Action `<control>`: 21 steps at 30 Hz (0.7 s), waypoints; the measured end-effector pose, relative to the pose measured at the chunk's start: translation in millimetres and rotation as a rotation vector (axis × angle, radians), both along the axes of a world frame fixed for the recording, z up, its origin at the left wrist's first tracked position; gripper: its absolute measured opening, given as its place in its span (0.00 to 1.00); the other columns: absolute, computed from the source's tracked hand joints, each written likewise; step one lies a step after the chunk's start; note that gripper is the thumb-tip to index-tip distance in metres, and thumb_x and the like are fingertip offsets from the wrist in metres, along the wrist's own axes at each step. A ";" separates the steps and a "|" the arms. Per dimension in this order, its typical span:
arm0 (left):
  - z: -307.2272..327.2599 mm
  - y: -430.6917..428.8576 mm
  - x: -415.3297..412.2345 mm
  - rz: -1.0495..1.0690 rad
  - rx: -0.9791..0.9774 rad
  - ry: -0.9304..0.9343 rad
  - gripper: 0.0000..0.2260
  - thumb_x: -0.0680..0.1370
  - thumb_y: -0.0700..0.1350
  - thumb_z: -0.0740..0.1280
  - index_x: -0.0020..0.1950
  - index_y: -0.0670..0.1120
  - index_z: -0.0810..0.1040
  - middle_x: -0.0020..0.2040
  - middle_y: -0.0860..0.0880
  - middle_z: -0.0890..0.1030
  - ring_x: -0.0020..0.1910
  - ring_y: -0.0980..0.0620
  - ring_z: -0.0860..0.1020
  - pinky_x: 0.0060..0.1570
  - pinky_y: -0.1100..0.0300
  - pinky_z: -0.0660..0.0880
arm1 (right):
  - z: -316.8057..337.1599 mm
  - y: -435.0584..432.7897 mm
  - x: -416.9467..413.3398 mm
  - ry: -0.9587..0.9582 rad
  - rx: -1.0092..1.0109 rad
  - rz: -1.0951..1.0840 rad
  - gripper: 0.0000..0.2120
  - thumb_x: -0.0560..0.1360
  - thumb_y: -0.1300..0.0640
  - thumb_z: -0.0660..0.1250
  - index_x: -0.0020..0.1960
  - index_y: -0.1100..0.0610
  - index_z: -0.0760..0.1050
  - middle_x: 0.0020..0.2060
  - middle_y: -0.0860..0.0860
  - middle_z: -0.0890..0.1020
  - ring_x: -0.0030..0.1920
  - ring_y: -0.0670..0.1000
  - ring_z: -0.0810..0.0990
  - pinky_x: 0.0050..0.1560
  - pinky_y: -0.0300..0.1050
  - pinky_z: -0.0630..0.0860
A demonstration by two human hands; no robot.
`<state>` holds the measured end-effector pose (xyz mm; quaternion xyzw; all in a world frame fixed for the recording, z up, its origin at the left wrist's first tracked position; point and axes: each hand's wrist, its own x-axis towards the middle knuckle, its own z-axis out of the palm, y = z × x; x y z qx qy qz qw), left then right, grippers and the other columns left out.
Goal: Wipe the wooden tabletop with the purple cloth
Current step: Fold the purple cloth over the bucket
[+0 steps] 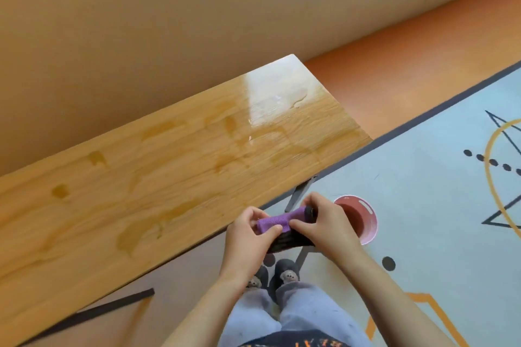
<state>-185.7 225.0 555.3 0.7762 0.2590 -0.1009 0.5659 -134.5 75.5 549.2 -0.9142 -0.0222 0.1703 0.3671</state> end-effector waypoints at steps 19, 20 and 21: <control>12.3 24.3 -50.4 0.561 -0.001 -0.260 0.14 0.70 0.46 0.77 0.51 0.51 0.76 0.47 0.53 0.82 0.46 0.58 0.81 0.44 0.64 0.77 | 24.3 78.5 -13.1 0.184 0.467 0.372 0.11 0.78 0.58 0.60 0.57 0.50 0.78 0.52 0.44 0.80 0.53 0.41 0.78 0.54 0.42 0.77; 13.4 30.0 -53.8 0.587 -0.004 -0.247 0.16 0.68 0.47 0.78 0.52 0.51 0.75 0.47 0.53 0.81 0.45 0.60 0.81 0.42 0.66 0.76 | 24.0 86.2 -15.6 0.194 0.482 0.388 0.11 0.79 0.58 0.60 0.57 0.51 0.78 0.51 0.44 0.81 0.54 0.43 0.78 0.54 0.44 0.77; 14.2 37.3 -56.3 0.606 0.000 -0.237 0.18 0.67 0.47 0.78 0.52 0.52 0.75 0.47 0.53 0.81 0.44 0.61 0.80 0.40 0.68 0.75 | 23.8 94.5 -18.8 0.194 0.491 0.405 0.12 0.79 0.58 0.59 0.57 0.51 0.79 0.51 0.45 0.81 0.54 0.44 0.79 0.55 0.47 0.78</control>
